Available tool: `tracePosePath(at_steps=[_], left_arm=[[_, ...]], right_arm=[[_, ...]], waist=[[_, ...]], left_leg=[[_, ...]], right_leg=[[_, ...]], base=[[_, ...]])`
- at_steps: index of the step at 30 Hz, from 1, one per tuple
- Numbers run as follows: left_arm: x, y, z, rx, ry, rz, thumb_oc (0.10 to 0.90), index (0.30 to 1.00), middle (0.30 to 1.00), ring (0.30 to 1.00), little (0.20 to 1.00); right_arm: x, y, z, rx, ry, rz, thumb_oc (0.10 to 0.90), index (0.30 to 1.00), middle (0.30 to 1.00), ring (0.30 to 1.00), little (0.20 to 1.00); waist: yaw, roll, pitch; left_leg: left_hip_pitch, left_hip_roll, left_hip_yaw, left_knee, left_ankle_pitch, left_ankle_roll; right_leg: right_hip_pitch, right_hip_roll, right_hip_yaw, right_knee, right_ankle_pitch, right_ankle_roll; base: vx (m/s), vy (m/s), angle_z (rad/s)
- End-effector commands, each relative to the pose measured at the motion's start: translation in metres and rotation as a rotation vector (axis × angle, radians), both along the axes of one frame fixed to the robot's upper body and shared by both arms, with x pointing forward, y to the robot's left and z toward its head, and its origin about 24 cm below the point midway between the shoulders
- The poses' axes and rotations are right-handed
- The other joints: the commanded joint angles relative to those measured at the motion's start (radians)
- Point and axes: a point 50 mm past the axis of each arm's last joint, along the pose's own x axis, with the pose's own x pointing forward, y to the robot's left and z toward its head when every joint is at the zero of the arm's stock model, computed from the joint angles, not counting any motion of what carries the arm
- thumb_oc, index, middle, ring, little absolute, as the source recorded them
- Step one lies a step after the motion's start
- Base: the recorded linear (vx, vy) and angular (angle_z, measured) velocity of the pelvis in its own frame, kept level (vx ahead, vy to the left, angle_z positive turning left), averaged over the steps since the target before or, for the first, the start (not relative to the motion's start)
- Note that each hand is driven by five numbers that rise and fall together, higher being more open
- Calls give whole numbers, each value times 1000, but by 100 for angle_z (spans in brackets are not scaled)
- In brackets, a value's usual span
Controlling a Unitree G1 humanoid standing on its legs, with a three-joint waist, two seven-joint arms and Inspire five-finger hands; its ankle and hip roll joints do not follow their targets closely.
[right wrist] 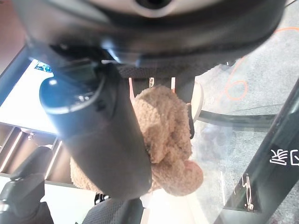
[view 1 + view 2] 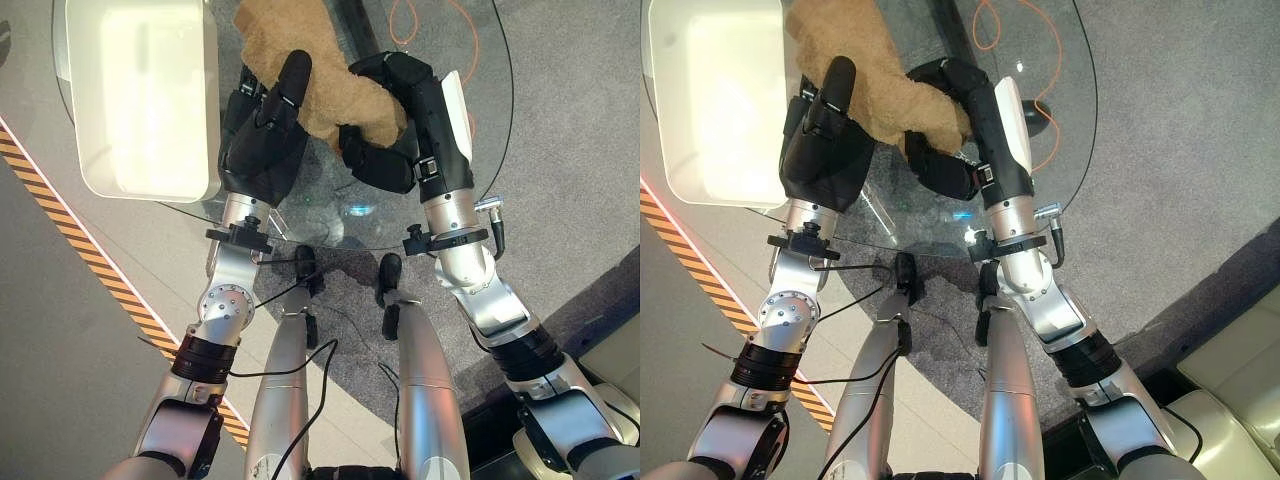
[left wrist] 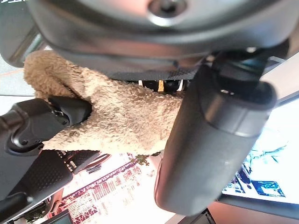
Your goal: Wipe the table with a cloth and put it in the basket.
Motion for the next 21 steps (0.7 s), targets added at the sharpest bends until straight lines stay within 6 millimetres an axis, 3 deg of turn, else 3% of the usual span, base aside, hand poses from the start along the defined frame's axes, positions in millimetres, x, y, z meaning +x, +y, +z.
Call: tracePosePath(at_steps=[1,16,17,18,19,21], left_arm=[[-33,-10,64,-71,-409,-77,800,900,900,900,900],[-35,-6,65,-96,-419,-19,800,900,900,900,900],[-35,-7,65,-89,-419,-20,449,599,599,599,549],[-35,-7,66,-82,-422,-20,215,399,399,399,315],[-34,-8,66,-71,-426,-24,108,307,307,307,208],[-35,-8,67,-59,-437,-23,100,300,300,300,200]], right_arm=[[-37,27,60,81,-304,208,100,300,300,300,200],[-38,27,61,69,-302,210,100,300,300,300,200],[-37,28,61,69,-302,211,100,300,300,300,200],[-37,28,62,69,-303,212,100,300,300,300,200],[-37,28,62,68,-302,213,100,300,300,300,200],[-37,28,62,67,-301,214,100,300,300,300,200]], waist=[[14,-11,-29],[15,-14,-29],[15,-14,-29],[15,-14,-29],[15,-14,-29],[15,-13,-29]], left_leg=[[42,-52,56,45,-116,48],[39,-55,53,43,-116,48],[39,-55,53,43,-116,47],[40,-55,53,43,-116,47],[40,-55,53,42,-116,47],[41,-55,53,42,-116,47]], right_leg=[[53,52,-20,-109,35,33],[50,55,-20,-109,33,33],[50,54,-21,-109,33,33],[51,54,-21,-110,33,33],[51,54,-21,-111,34,33],[52,54,-21,-111,34,33]], base=[[0,0,0],[0,0,0],[0,0,0],[0,0,0],[0,0,0],[0,0,0]])
